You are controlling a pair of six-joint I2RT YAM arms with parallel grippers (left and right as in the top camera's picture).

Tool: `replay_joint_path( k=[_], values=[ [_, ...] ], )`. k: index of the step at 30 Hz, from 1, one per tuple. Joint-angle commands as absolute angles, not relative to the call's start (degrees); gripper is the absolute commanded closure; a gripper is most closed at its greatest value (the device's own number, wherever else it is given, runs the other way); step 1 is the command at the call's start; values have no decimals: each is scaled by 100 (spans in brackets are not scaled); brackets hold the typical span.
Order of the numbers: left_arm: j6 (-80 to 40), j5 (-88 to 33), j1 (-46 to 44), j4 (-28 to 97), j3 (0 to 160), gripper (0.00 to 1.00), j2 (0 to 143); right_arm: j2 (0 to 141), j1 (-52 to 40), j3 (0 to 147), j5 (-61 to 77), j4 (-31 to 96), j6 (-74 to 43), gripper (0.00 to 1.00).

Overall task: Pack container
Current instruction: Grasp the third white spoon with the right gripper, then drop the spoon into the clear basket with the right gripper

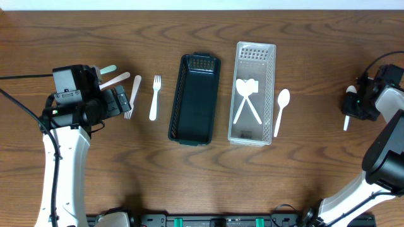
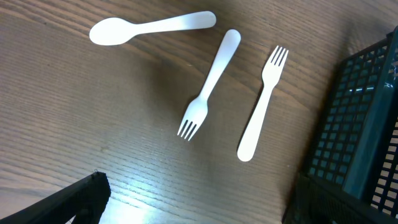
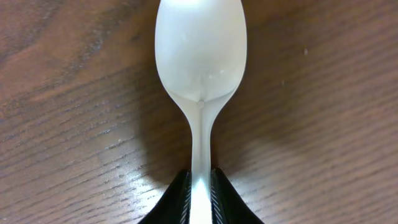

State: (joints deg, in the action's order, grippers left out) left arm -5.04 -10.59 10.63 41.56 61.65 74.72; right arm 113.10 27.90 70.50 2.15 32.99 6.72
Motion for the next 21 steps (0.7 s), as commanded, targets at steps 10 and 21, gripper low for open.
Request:
replay_joint_path(
  k=[10,21],
  values=[
    [-429,-1094,1087,4154,6270,2,7487,9590,2322,7491,2115,4156,-690,99],
    [-429,-1094,1087,4154,6270,2,7487,8720,-628,7422,985,4289,-2167,99]
  ],
)
